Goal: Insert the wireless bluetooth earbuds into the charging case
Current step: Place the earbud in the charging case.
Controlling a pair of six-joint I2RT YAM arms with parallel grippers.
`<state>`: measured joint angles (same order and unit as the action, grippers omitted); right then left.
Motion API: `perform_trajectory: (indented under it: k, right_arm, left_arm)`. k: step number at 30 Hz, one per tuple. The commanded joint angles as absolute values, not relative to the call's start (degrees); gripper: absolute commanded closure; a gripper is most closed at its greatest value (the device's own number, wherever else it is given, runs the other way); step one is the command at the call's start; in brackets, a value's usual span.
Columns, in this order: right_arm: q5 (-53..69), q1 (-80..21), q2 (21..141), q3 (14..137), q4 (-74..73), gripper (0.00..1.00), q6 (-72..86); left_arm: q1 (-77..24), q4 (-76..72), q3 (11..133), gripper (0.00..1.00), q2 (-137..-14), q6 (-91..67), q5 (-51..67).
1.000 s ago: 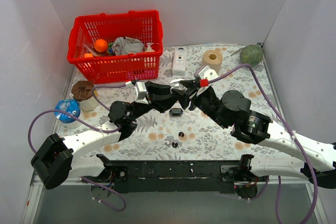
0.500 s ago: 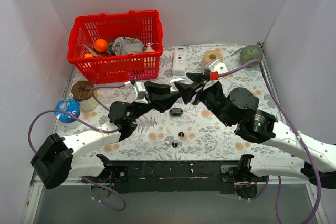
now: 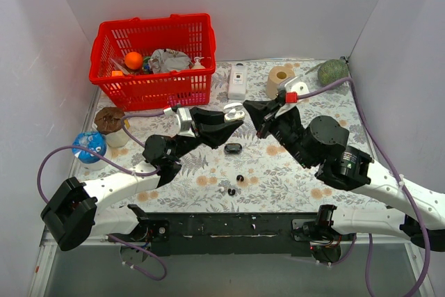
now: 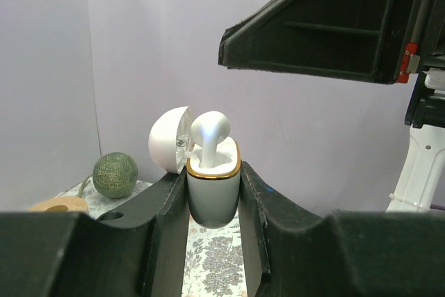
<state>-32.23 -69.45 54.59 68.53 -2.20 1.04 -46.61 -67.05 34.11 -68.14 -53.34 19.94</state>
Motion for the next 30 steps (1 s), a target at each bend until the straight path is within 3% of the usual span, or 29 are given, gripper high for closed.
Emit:
perform_trajectory:
  k: [1, 20, 28, 29, 30]
  right_arm:
    - [-32.1, -69.4, 54.3, 68.6, -3.6, 0.99, 1.8]
    - [-28.8, -69.4, 58.8, 71.6, -6.9, 0.99, 1.5]
    - [-40.0, -69.4, 54.4, 68.9, -5.5, 0.99, 3.8]
    - [-41.1, -69.4, 52.1, 67.9, -4.0, 0.93, 4.1]
    - [-42.4, -69.5, 51.0, 65.9, -3.3, 0.78, 4.1]
  left_arm:
    - [-46.4, -68.3, 33.9, 1.00, -66.8, -53.1, 19.6]
    - [-46.4, -67.1, 34.5, 1.00, -66.5, -52.5, 20.5]
    - [-46.4, -66.1, 33.3, 1.00, -65.0, -51.5, 18.6]
    - [-46.4, -65.5, 32.8, 1.00, -63.6, -51.2, 17.4]
    - [-46.4, -65.2, 31.6, 1.00, -62.9, -50.9, 16.6]
